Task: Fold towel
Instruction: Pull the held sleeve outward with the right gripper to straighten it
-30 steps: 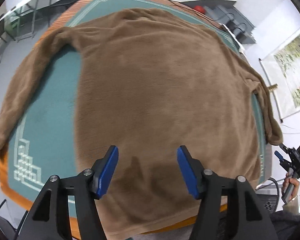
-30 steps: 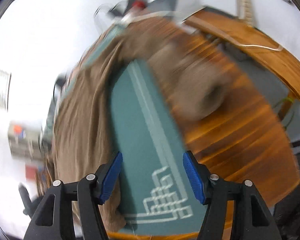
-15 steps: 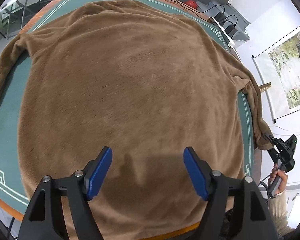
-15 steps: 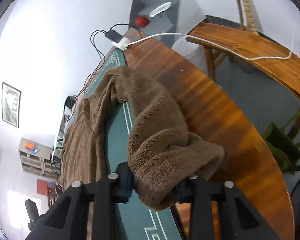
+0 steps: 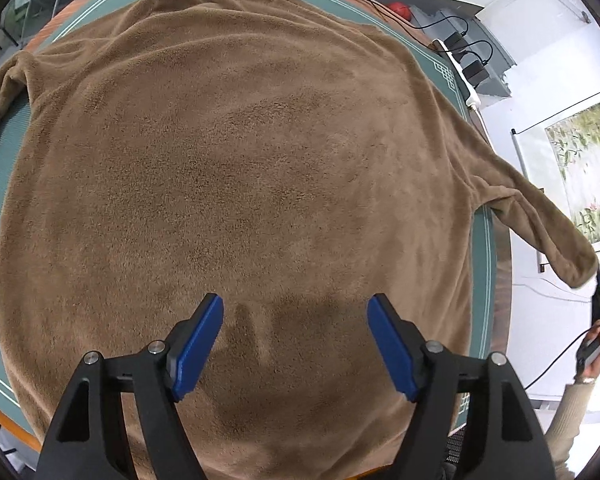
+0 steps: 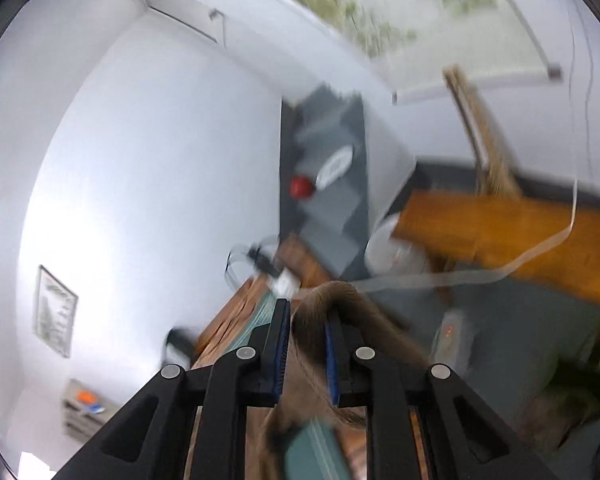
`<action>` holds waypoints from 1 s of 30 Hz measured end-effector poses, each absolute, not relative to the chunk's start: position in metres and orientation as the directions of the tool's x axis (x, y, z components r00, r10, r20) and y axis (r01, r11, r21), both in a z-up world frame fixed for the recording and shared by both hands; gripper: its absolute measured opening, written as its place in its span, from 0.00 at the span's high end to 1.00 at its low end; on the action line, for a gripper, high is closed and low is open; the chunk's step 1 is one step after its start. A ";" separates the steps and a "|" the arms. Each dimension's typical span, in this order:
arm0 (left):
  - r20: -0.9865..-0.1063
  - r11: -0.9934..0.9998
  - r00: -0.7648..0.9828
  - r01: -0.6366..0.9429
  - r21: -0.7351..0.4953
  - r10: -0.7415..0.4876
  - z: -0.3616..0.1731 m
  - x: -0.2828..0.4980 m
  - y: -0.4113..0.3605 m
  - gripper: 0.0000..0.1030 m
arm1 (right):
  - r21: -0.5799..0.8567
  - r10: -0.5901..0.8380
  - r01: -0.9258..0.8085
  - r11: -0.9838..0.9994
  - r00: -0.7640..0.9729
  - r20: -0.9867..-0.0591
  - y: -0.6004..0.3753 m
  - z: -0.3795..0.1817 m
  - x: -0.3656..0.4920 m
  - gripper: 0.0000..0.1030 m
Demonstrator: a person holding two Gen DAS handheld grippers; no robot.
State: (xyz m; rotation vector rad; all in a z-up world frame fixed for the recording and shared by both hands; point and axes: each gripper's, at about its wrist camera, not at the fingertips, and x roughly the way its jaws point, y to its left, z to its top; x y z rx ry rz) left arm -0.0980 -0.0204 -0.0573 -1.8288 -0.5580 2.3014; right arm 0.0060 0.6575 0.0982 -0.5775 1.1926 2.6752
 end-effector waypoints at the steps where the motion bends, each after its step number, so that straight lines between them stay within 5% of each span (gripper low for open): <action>1: -0.908 -0.920 -0.249 0.114 -0.374 0.338 -0.057 -0.098 -0.021 0.24 | 0.662 0.009 -0.299 -0.688 -0.915 -0.404 0.660 0.106 0.004 0.82; 7: -0.908 -0.918 -0.256 0.136 -0.373 0.331 -0.055 -0.097 -0.023 0.24 | 0.638 -0.020 -0.274 -0.720 -0.910 -0.414 0.662 0.113 -0.018 0.82; 21: -0.915 -0.923 -0.217 0.110 -0.368 0.339 -0.057 -0.099 0.003 0.24 | 0.614 -0.169 -0.399 -0.681 -0.730 -0.662 0.664 -0.007 -0.016 0.79; 25: -0.919 -0.927 -0.199 0.093 -0.364 0.341 -0.058 -0.101 0.015 0.24 | 0.650 -0.228 -0.461 -0.604 -0.682 -0.695 0.670 -0.045 -0.010 0.23; 30: -0.920 -0.932 -0.190 0.057 -0.359 0.343 -0.056 -0.104 0.028 0.24 | 0.734 -0.318 -0.531 -0.423 -0.672 -0.669 0.687 -0.087 -0.002 0.23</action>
